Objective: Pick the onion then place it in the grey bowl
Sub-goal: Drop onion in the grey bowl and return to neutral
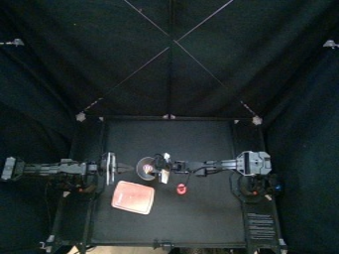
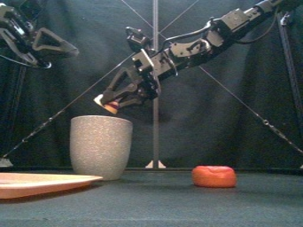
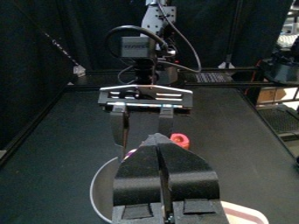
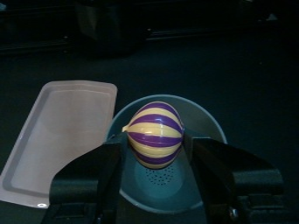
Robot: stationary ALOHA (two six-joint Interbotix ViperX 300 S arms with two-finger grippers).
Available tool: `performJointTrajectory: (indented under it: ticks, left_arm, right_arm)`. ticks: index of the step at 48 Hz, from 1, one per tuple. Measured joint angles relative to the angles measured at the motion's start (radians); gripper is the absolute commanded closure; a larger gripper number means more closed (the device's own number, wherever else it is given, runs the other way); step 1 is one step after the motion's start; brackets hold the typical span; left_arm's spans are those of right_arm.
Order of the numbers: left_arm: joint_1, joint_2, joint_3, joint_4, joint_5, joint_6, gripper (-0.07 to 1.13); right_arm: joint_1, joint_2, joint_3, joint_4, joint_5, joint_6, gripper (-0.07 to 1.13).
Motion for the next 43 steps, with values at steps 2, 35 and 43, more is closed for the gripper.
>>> performJointTrajectory:
  ticks: [2,35,43]
  left_arm:
    - [0.002,0.002,0.003,0.0,-0.002,0.0,1.05]
    - [0.005,0.0,0.011,0.0,-0.003,0.0,1.05]
    - [0.003,0.0,0.014,0.0,-0.005,0.0,1.05]
  right_arm:
    - [-0.002,0.002,-0.002,0.0,0.0,0.0,0.2]
    - [-0.006,-0.06,0.041,-0.061,-0.012,-0.002,0.09]
    - [-0.012,-0.16,0.133,-0.069,-0.064,-0.002,0.09]
